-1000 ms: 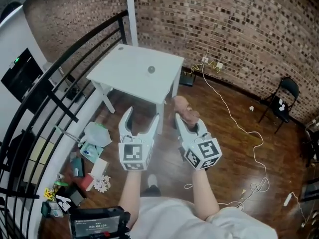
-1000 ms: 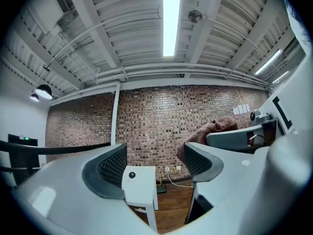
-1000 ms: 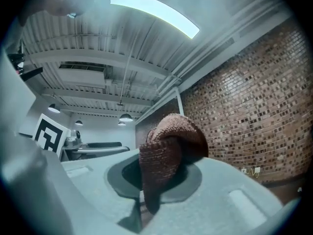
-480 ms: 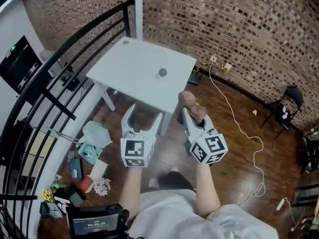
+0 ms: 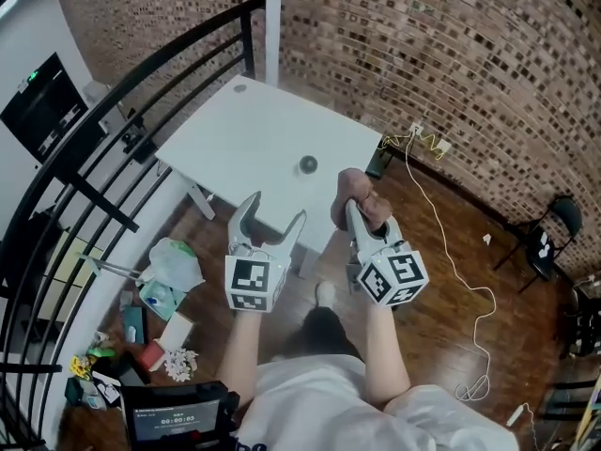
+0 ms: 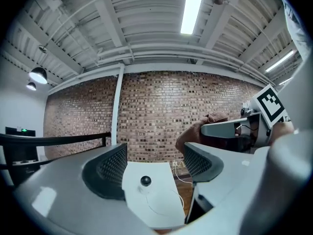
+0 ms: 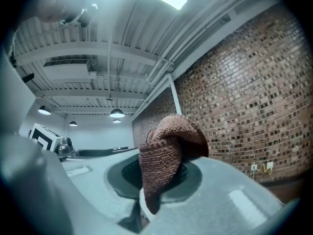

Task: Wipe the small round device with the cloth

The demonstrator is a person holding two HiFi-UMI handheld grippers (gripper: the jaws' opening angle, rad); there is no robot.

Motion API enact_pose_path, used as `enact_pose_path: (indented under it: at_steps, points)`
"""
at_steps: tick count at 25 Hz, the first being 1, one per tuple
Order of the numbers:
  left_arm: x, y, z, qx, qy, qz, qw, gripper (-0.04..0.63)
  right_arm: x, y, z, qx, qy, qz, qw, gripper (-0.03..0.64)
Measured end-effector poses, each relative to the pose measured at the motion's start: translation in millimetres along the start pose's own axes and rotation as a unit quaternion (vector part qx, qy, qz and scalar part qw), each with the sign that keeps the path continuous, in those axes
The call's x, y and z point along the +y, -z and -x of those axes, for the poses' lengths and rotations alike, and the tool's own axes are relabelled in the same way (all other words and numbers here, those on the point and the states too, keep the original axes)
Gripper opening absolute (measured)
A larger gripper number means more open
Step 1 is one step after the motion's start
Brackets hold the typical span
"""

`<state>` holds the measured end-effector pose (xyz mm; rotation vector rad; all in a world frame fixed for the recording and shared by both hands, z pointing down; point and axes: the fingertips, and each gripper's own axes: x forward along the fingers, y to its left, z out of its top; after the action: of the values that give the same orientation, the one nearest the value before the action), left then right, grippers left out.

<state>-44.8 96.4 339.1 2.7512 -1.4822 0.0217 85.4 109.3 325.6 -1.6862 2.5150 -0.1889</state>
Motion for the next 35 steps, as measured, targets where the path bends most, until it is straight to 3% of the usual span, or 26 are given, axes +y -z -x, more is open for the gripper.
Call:
enact_pose_path:
  at_steps: [4, 9, 16, 21, 29, 35]
  points:
    - [7.5, -4.1, -64.3, -0.01, -0.002, 0.012, 0.9999, 0.387, -53.0, -7.1, -52.8, 0.02, -0.016, -0.012, 1.0, 0.026]
    - [22.4, 9.4, -145.7, 0.023, -0.018, 0.009, 0.9995, 0.387, -118.7, -3.0, -117.9, 0.073, -0.069, -0.004, 0.995, 0.026]
    - [43.8, 51.0, -212.6, 0.072, -0.075, 0.042, 0.9937, 0.387, -182.8, 40.2, -191.1, 0.156, -0.157, -0.038, 0.974, 0.026]
    - [61.3, 111.4, -234.3, 0.142, -0.074, 0.04, 0.9863, 0.388, -174.4, 80.9, -232.5, 0.194, -0.236, -0.029, 0.952, 0.028]
    - [67.6, 247.9, -272.4, 0.262, -0.024, 0.063, 0.9628, 0.476, -198.2, 130.4, -268.4, 0.204, -0.169, -0.076, 0.961, 0.028]
    - [68.8, 300.9, -293.8, 0.278, -0.019, 0.074, 0.9574, 0.476, -208.6, 154.8, -271.2, 0.212, -0.139, -0.102, 0.962, 0.028]
